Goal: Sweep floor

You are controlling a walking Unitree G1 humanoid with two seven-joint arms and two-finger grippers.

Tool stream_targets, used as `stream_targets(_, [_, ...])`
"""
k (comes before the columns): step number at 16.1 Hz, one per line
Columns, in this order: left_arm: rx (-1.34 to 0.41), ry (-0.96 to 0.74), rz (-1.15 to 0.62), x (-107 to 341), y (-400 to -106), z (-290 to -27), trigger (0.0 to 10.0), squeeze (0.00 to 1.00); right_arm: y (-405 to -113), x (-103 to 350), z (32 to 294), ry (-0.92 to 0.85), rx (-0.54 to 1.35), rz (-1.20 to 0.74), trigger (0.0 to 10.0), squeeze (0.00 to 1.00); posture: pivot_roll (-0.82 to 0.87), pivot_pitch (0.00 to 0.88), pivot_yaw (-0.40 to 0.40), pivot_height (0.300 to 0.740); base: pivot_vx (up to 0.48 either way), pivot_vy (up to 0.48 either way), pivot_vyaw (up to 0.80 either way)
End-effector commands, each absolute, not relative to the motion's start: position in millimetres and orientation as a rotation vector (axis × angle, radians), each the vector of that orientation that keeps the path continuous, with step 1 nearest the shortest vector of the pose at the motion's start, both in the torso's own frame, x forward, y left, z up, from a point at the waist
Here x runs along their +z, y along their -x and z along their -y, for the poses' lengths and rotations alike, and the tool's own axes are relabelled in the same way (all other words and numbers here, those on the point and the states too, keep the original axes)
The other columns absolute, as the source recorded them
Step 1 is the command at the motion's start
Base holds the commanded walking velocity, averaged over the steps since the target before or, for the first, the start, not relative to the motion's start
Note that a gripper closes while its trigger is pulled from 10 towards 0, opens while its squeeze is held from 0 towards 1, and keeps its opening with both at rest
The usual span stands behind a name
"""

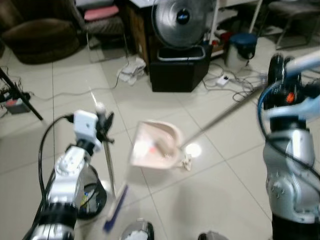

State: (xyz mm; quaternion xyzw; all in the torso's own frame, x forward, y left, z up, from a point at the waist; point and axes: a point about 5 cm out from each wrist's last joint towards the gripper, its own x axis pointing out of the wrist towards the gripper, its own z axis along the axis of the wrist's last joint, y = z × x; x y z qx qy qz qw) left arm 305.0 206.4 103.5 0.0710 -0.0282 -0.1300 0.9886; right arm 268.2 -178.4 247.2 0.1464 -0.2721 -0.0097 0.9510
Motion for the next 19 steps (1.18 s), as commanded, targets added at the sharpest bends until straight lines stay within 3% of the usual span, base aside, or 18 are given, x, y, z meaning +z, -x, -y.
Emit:
stream_targets(1, [-0.265,-0.179,0.073,114.0,-303.4,-204.9,10.0,0.0,-265.8,265.8,176.5,-0.335,-0.002,0.604,10.0,0.0,-0.02,0.047,0.103,0.74,0.0,0.0,0.0])
stream_targets(5, [-0.289,-0.202,0.038,111.6,-280.2,-195.9,10.0,0.0,-275.0,274.4,175.3,-0.37,0.001,0.544,10.0,0.0,-0.02,0.045,0.113,0.74,0.0,0.0,0.0])
stream_targets(14, [-0.23,-0.231,0.005,114.7,-268.9,-189.7,10.0,0.0,-283.6,259.0,179.7,-0.436,-0.06,0.438,10.0,0.0,-0.03,0.042,0.109,0.74,0.0,0.0,0.8])
stream_targets(19, [-0.231,-0.23,0.002,115.0,-271.4,-183.7,10.0,0.0,-285.8,256.0,182.1,-0.434,-0.077,0.433,10.0,0.0,-0.03,0.038,0.112,0.74,0.274,0.0,0.8])
